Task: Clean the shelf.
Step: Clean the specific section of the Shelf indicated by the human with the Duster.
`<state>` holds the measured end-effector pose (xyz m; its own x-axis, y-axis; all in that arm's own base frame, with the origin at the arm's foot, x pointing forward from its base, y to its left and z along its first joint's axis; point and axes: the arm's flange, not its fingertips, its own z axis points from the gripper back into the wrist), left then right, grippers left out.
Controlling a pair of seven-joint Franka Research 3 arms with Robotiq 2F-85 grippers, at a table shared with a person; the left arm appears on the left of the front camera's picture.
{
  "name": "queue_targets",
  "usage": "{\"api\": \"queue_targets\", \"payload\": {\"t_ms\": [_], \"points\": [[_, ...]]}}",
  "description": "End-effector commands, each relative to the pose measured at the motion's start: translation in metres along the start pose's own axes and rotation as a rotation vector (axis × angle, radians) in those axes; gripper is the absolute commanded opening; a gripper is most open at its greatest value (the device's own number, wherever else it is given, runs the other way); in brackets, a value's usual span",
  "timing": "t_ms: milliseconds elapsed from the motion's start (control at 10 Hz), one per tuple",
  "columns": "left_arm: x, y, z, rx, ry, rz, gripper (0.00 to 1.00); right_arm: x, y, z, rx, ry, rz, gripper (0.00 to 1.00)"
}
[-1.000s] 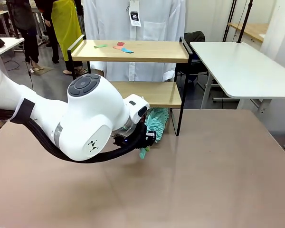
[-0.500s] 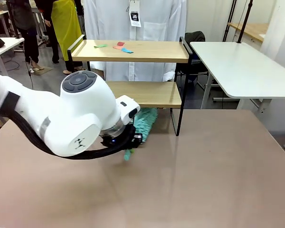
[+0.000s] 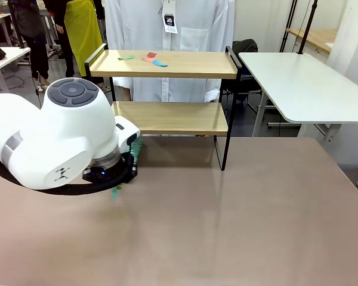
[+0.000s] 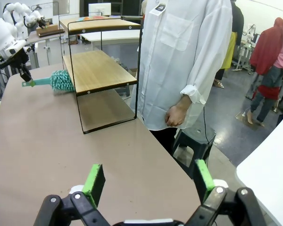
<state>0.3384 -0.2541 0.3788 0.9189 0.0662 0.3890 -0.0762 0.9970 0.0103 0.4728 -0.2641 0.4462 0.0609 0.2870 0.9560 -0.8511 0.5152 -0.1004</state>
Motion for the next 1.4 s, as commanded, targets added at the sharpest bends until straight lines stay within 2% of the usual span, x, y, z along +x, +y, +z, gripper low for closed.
{"api": "queue_targets", "payload": {"t_ms": [0, 100, 300, 400, 700, 900, 1100, 1300], "points": [[-0.027, 0.029, 0.009, 0.162, -0.048, 0.046, 0.13, 0.003, 0.000, 0.000, -0.003, 0.001, 0.006, 1.00], [-0.030, 0.038, 0.017, 0.204, -0.089, 0.070, 0.13, 0.003, 0.000, 0.000, -0.003, 0.001, 0.006, 1.00], [-0.034, 0.034, 0.036, 0.192, -0.181, 0.082, 0.13, 0.003, 0.000, 0.000, -0.003, 0.001, 0.006, 1.00], [0.002, 0.015, 0.025, 0.141, -0.072, 0.032, 0.13, 0.003, 0.000, 0.000, -0.003, 0.001, 0.006, 1.00], [-0.003, 0.007, 0.034, 0.134, -0.102, 0.027, 0.13, 0.003, 0.000, 0.000, -0.003, 0.001, 0.006, 1.00], [-0.005, 0.020, 0.054, -0.056, -0.119, -0.048, 0.13, 0.003, 0.000, 0.000, -0.003, 0.001, 0.006, 1.00], [-0.007, 0.036, 0.061, -0.164, -0.104, -0.135, 0.13, 0.003, 0.000, 0.000, -0.003, 0.001, 0.006, 1.00], [-0.006, 0.050, 0.067, -0.290, -0.043, -0.308, 0.13, 0.003, 0.000, 0.000, -0.003, 0.001, 0.006, 1.00]]}}
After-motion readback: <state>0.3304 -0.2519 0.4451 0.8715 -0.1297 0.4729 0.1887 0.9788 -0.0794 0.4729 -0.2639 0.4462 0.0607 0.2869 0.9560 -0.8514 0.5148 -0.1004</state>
